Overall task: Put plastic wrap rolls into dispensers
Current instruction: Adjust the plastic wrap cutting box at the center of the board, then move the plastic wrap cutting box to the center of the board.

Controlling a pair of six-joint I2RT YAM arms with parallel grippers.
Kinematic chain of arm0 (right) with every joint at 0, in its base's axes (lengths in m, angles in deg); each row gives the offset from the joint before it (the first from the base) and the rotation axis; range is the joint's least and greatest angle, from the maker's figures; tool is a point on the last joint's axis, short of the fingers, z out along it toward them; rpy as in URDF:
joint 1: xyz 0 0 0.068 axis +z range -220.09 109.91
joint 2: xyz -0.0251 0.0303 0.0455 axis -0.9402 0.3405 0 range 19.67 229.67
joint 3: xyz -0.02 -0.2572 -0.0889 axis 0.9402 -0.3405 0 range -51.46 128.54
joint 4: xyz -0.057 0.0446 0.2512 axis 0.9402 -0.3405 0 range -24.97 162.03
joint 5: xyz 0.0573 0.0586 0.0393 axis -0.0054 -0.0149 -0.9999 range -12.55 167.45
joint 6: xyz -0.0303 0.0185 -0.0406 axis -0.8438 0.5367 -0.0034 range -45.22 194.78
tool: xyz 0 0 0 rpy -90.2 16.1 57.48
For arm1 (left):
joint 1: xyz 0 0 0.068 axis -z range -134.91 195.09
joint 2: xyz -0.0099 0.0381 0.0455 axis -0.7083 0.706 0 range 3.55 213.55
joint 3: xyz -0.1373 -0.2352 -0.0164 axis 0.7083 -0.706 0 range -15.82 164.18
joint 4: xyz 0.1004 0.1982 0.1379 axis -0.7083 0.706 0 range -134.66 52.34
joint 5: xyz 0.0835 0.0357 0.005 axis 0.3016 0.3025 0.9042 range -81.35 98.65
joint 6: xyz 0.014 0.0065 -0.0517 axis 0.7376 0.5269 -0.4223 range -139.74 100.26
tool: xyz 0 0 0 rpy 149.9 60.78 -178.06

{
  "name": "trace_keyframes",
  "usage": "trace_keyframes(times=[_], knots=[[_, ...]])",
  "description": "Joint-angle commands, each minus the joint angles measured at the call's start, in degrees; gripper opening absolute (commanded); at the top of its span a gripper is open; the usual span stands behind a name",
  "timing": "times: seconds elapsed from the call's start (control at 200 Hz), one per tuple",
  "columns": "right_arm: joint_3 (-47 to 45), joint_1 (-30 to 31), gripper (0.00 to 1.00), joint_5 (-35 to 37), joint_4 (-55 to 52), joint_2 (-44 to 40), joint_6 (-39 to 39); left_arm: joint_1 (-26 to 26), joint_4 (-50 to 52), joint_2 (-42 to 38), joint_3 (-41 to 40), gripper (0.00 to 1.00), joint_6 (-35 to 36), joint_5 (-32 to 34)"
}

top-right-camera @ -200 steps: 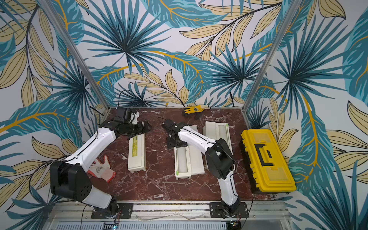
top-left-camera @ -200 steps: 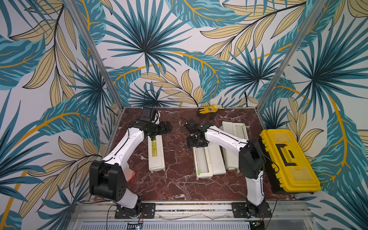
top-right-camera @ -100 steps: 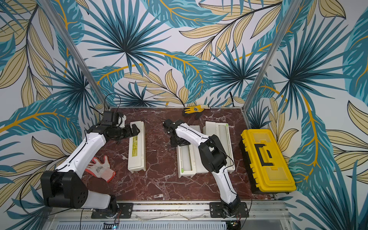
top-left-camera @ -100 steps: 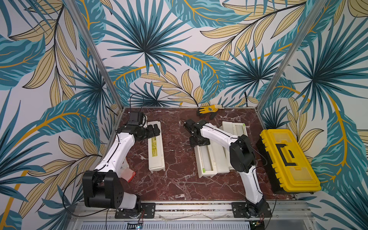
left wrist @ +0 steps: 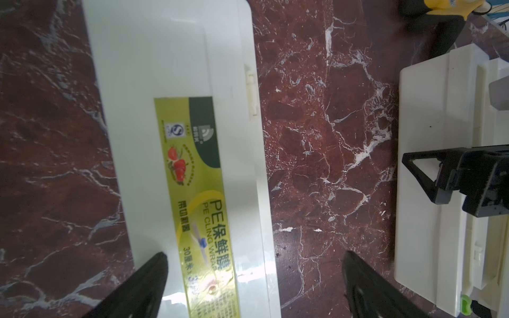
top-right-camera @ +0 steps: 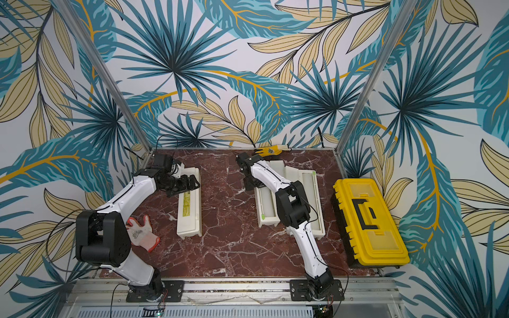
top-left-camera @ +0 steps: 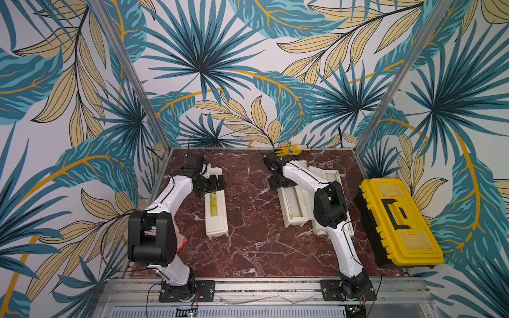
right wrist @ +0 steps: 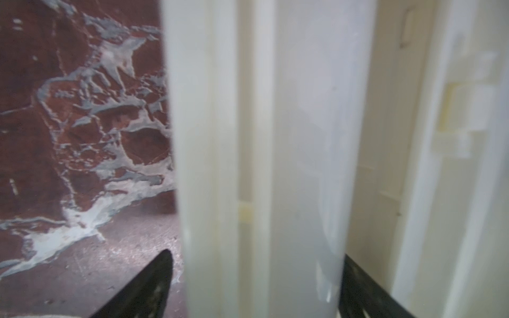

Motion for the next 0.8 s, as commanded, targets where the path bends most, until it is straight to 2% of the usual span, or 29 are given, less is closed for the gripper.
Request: trace_keyframes(times=[0.0, 0.075, 0.265, 0.476, 0.791], knots=[[-1.55, -0.04, 0.96, -3.49, 0.40, -2.07, -1.72, 0.02, 5.17, 3.06, 0.45, 1.00, 0.70, 3.50], [-3.95, 0.10, 0.99, -5.27, 1.80, -5.59, -1.27, 0.24, 5.35, 0.90, 0.37, 1.00, -0.06, 5.13], [-10.43, 0.10, 0.99, -10.29, 7.33, -12.86, -0.97, 0.27, 5.42, -3.57, 2.19, 1.00, -1.70, 12.82], [-11.68, 0.58, 0.99, -13.60, 8.93, -15.67, -0.61, 1.68, 5.43, 4.53, 7.05, 1.00, -1.92, 13.44], [-20.69, 0.60, 0.99, -18.51, 15.91, -24.27, 1.34, 6.04, 4.29, 15.81, 12.74, 1.00, -3.75, 13.43]])
